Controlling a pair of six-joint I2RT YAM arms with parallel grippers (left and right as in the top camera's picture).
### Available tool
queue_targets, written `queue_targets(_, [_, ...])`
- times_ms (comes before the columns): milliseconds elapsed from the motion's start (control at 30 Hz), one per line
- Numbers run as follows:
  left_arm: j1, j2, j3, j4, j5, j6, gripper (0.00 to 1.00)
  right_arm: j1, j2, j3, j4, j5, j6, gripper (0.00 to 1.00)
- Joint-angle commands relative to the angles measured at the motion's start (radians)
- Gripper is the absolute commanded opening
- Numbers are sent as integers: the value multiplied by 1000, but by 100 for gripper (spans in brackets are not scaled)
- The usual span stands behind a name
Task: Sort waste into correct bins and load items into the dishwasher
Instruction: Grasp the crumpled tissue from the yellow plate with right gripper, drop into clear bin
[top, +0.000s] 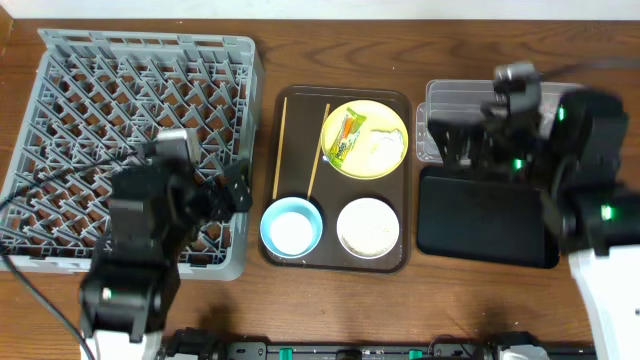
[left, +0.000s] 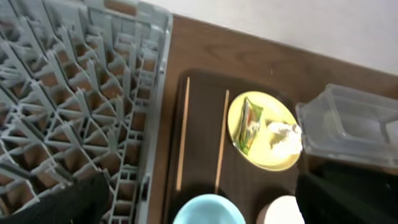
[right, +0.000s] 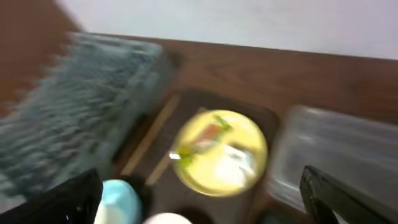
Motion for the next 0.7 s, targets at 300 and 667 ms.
queue_targets(300, [4, 107, 56, -45, 24, -4, 96, 276, 337, 57, -33, 195, 69, 99])
queue_targets(667, [4, 154, 56, -53, 24, -4, 96, 344, 709, 57, 162, 577, 136, 76])
